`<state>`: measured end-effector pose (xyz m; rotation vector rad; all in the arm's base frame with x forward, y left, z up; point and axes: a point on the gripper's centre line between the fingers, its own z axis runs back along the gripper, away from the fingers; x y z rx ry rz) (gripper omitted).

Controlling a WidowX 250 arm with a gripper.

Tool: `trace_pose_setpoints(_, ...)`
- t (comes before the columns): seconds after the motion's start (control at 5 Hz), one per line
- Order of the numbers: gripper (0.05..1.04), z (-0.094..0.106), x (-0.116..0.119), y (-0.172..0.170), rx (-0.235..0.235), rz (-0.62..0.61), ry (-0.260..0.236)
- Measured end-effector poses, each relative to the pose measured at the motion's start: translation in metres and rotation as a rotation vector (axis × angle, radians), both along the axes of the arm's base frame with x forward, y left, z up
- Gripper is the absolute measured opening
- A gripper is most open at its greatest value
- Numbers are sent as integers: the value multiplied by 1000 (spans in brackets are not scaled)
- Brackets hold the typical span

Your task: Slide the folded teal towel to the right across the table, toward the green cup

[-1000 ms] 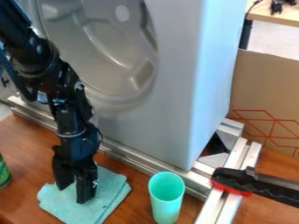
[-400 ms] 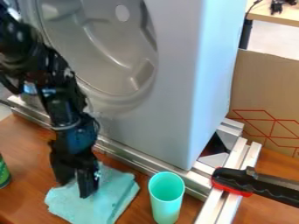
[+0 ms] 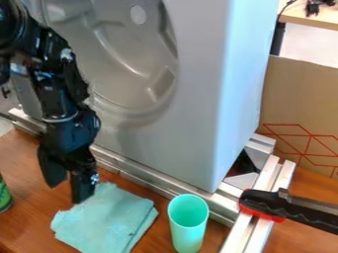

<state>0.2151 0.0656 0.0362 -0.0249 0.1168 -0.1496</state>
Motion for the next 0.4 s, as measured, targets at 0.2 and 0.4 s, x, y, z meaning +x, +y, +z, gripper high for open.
trace_pose_setpoints(0.2,1001,9,-5,7,50,-23,-2)
trace_pose_setpoints(0.4,1000,9,-10,9,69,-57,20)
